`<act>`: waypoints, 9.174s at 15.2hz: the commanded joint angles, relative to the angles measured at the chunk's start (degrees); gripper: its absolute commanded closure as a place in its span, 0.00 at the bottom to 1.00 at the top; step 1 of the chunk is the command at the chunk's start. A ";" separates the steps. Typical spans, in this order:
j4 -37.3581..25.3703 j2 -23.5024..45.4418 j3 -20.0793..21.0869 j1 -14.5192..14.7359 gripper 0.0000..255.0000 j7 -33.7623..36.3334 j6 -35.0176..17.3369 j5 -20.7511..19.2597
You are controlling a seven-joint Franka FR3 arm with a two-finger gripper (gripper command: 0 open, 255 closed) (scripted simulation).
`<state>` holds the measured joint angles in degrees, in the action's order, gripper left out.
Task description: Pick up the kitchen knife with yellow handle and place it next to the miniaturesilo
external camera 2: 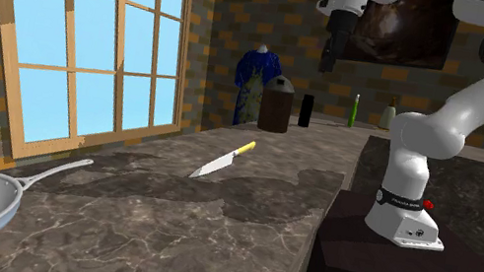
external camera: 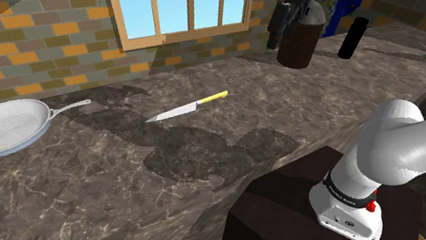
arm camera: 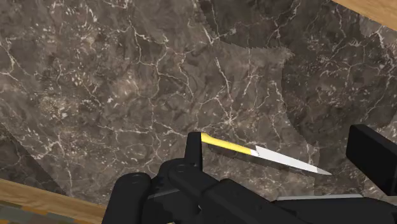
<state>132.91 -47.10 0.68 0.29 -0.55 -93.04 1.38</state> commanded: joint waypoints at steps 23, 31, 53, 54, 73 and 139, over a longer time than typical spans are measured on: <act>-7.97 42.73 -6.48 12.37 0.00 -44.99 -28.36 -1.90; -12.90 55.02 -4.70 14.06 0.00 -55.21 -34.12 -1.87; -11.28 57.37 -4.68 13.98 1.00 -55.34 -38.08 -1.69; -11.28 57.37 -4.68 13.98 1.00 -55.34 -38.08 -1.69; -17.62 50.76 -4.73 14.10 1.00 -55.16 -25.15 -2.16; -41.00 36.14 -12.81 6.53 1.00 -71.50 12.31 -4.83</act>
<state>90.57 -9.79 -11.36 7.41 -70.61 -80.52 -3.06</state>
